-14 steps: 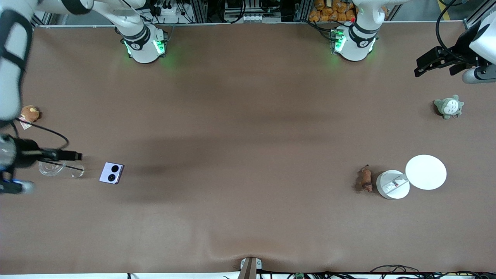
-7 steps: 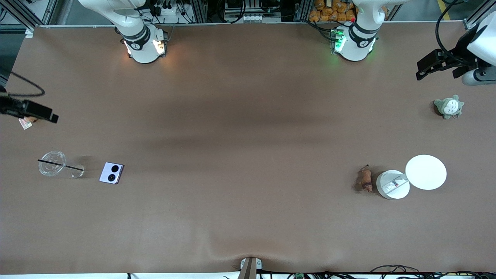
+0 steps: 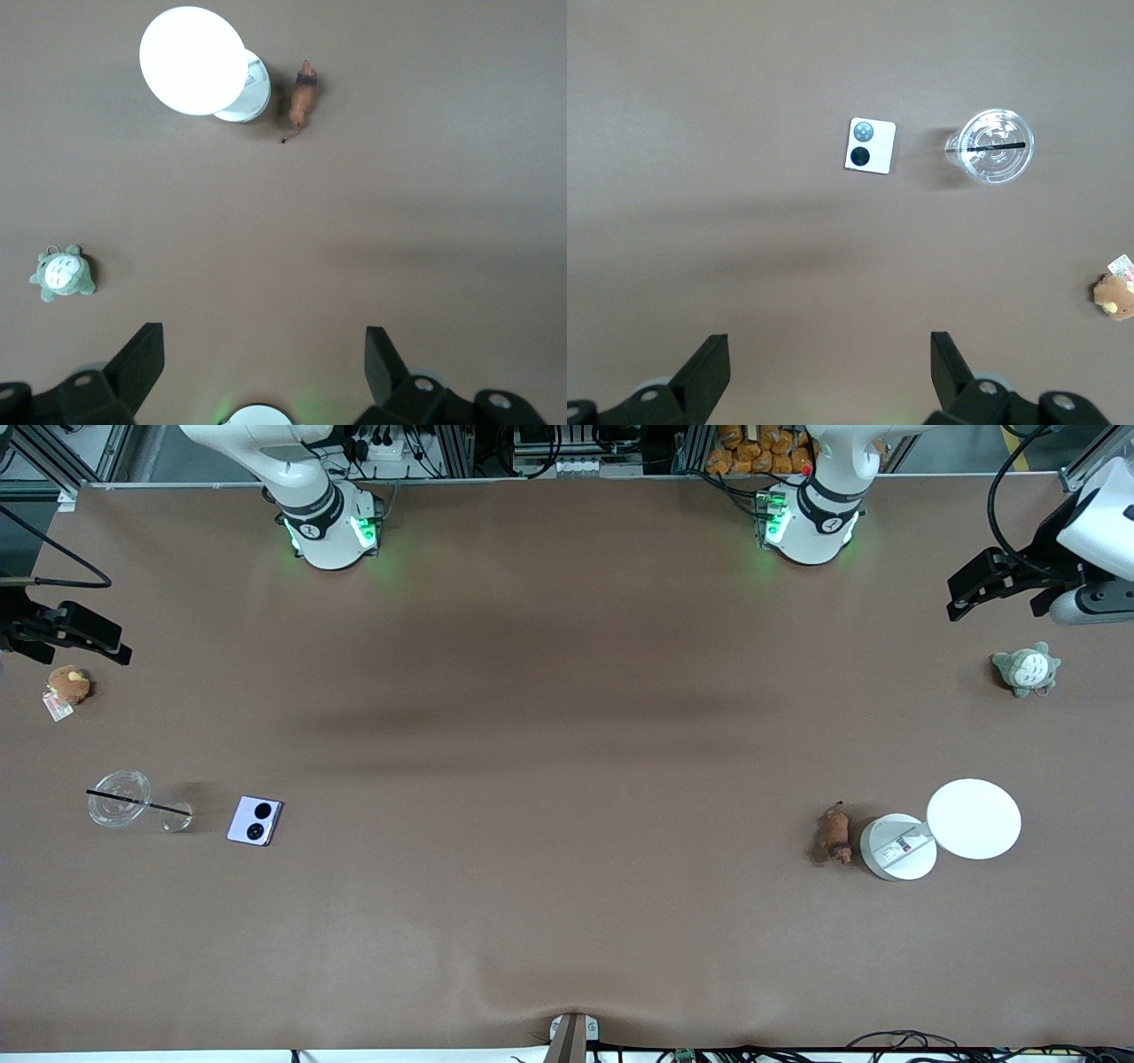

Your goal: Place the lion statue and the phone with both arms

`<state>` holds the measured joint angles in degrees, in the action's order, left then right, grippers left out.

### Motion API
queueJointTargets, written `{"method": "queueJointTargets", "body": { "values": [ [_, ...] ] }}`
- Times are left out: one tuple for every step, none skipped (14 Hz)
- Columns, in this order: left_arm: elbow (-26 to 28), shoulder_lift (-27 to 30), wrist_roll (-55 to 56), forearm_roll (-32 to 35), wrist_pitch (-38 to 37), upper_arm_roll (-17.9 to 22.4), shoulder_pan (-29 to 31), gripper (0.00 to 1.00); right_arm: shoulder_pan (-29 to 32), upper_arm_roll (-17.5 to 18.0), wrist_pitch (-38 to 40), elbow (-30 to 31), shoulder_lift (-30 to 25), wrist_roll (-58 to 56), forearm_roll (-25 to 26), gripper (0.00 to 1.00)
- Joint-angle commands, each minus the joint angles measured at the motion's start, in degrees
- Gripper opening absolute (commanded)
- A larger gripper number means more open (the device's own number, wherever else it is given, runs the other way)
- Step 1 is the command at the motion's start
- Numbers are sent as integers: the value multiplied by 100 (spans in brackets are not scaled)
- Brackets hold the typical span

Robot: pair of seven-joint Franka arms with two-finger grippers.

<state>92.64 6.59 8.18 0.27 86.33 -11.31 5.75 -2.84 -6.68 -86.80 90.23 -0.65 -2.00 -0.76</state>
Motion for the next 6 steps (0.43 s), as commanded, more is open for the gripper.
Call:
{"method": "queueJointTargets", "body": {
  "values": [
    [-115, 9, -45, 8, 24, -29, 75, 100, 64, 18, -65, 117, -102, -107, 58, 100],
    [-115, 9, -36, 17, 24, -29, 75, 100, 64, 18, -74, 117, -102, -107, 15, 100],
    [-124, 9, -36, 17, 15, -29, 84, 100, 55, 18, -74, 117, -102, -116, 5, 100],
    [-124, 9, -27, 35, 7, -29, 75, 100, 55, 18, -74, 126, -102, -116, 5, 100],
    [-141, 9, -27, 78, -11, -29, 75, 100, 55, 18, -74, 126, -102, -116, 5, 100],
    [-159, 1, -27, 79, -72, -29, 66, 100, 55, 18, -74, 126, -102, -116, 5, 100]
  ]
}}
